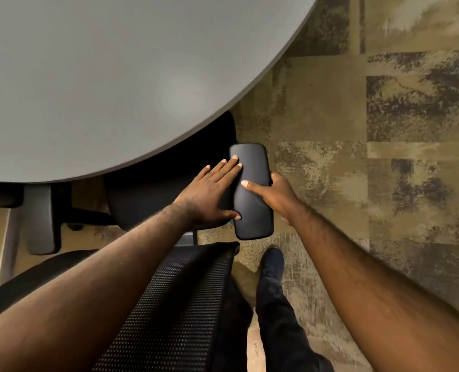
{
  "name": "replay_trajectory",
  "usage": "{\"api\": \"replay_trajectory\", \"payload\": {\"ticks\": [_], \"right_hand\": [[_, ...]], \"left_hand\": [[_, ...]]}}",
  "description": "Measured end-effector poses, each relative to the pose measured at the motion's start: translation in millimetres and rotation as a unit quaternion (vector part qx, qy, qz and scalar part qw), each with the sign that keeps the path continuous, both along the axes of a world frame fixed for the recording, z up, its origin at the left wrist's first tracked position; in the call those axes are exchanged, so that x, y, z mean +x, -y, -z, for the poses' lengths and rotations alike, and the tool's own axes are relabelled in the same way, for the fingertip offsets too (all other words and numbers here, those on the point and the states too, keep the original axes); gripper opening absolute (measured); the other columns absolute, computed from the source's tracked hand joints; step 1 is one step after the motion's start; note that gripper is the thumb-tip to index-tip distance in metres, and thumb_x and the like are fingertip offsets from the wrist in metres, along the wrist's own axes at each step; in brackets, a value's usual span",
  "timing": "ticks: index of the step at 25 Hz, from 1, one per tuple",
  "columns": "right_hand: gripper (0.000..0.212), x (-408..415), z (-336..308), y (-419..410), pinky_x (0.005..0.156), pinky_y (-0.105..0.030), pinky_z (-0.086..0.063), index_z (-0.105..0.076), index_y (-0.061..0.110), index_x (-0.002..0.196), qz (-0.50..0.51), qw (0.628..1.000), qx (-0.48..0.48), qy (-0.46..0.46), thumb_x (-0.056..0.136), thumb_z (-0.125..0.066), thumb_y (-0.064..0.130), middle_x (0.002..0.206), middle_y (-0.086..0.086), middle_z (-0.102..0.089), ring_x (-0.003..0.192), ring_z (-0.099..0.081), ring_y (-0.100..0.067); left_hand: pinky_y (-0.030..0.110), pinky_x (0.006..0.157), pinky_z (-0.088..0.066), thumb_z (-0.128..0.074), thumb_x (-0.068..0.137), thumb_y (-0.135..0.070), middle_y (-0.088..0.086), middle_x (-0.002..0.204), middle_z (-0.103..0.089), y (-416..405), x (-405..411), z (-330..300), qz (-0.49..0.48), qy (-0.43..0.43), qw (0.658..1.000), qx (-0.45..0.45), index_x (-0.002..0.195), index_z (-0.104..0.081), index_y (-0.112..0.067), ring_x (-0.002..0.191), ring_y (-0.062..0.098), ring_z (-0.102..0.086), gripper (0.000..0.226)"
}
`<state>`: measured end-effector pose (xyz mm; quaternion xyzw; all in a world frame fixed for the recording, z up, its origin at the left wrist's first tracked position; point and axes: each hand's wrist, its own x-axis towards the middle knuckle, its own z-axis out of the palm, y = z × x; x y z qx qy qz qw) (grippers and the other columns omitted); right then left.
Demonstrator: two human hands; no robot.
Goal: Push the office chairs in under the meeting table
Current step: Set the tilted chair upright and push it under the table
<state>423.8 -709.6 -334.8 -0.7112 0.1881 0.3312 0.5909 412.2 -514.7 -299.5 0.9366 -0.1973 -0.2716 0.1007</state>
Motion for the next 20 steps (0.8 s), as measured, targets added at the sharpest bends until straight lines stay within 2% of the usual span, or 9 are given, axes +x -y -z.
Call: {"api": "replay_trajectory", "payload": {"ticks": [2,4,8,11,13,17,20], "right_hand": [[0.058,0,4,-3,0.071,-0.032,-0.058,-0.063,0.016,0.113,0.031,0.998,0.046,-0.027,0.064,-0.085,0.039,0.103,-0.001,-0.072,0.084,-0.070,-0.013],[0.060,-1,9,-6,0.066,-0.030,-0.057,-0.065,0.018,0.108,0.049,0.996,0.059,-0.040,0.058,-0.088,0.041,0.098,0.001,-0.073,0.079,-0.071,-0.010],[0.077,1,15,-7,0.079,-0.042,-0.057,-0.062,0.017,0.112,0.052,0.994,0.077,-0.066,0.045,-0.090,0.044,0.101,-0.001,-0.072,0.086,-0.071,-0.018],[0.077,7,19,-6,0.086,-0.048,-0.055,-0.064,0.014,0.113,0.044,0.989,0.106,-0.090,0.045,-0.091,0.037,0.102,-0.006,-0.073,0.090,-0.070,-0.024],[0.070,10,20,-5,0.087,-0.049,-0.054,-0.066,0.012,0.110,0.039,0.986,0.130,-0.094,0.047,-0.091,0.032,0.099,-0.006,-0.074,0.090,-0.071,-0.025],[0.081,11,26,-5,0.086,-0.051,-0.054,-0.060,0.007,0.117,0.049,0.984,0.136,-0.102,0.045,-0.091,0.029,0.104,-0.010,-0.072,0.091,-0.070,-0.027],[0.074,7,36,-6,0.085,-0.052,-0.054,-0.061,0.005,0.115,0.067,0.983,0.135,-0.105,0.049,-0.090,0.022,0.102,-0.011,-0.073,0.089,-0.071,-0.028]], "left_hand": [[0.039,0.119,0.003,-0.062,0.067,-0.077,-0.007,0.161,0.015,1,-2,5,-0.006,0.006,1.000,-0.005,0.154,0.010,-0.026,0.147,0.013,0.014,0.124],[0.040,0.119,0.003,-0.062,0.063,-0.081,-0.007,0.161,0.016,1,-2,8,-0.001,0.007,1.000,-0.009,0.154,0.010,-0.026,0.147,0.015,0.014,0.128],[0.040,0.119,0.002,-0.064,0.060,-0.081,-0.007,0.160,0.018,3,-3,11,-0.010,0.000,1.000,-0.026,0.154,0.011,-0.026,0.148,0.015,0.012,0.132],[0.040,0.120,0.001,-0.064,0.060,-0.081,-0.008,0.160,0.018,2,-3,12,-0.010,-0.001,0.999,-0.033,0.154,0.011,-0.026,0.148,0.016,0.011,0.132],[0.042,0.120,0.001,-0.062,0.060,-0.082,-0.009,0.159,0.018,2,-4,13,-0.008,0.002,1.000,-0.029,0.154,0.011,-0.027,0.148,0.016,0.010,0.131],[0.040,0.119,0.003,-0.059,0.060,-0.085,-0.010,0.158,0.020,2,-8,20,-0.007,0.018,1.000,-0.017,0.153,0.013,-0.027,0.148,0.015,0.011,0.130],[0.041,0.119,0.003,-0.061,0.062,-0.082,-0.010,0.158,0.022,6,-10,32,-0.006,0.011,1.000,-0.006,0.153,0.014,-0.026,0.147,0.015,0.011,0.131]]}}
